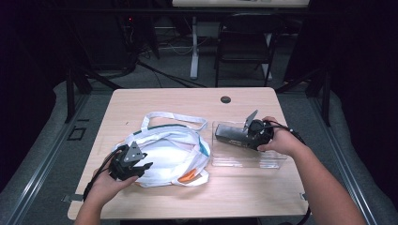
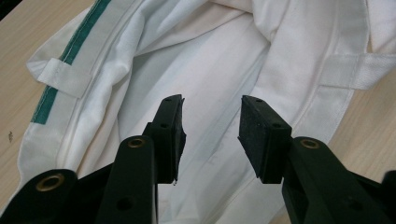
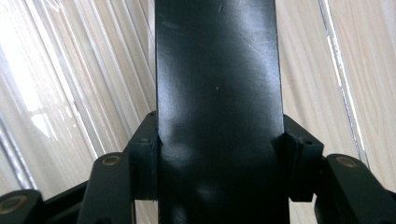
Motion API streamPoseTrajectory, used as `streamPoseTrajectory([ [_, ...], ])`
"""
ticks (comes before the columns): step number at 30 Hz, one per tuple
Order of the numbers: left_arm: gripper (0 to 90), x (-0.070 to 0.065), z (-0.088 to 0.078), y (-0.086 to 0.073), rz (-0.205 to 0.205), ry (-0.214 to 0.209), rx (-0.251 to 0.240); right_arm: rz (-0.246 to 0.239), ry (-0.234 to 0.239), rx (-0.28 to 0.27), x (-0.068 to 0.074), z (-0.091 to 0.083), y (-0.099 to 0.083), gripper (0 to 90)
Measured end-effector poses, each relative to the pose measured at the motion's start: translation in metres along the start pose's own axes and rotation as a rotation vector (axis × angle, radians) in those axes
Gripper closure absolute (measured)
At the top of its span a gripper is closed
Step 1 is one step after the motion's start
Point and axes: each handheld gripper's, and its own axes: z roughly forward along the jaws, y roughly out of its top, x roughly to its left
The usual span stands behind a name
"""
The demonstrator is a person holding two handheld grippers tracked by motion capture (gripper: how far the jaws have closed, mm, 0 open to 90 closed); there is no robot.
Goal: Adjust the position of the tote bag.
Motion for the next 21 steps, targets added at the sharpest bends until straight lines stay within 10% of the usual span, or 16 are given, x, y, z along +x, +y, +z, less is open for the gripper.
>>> streamPoseTrajectory([
  [21,59.5,-0.002,0.002,0.000,0.014,0.009,0.003,-0.010,0.018,0.030,-0.002,0.015,0.006,41.9],
])
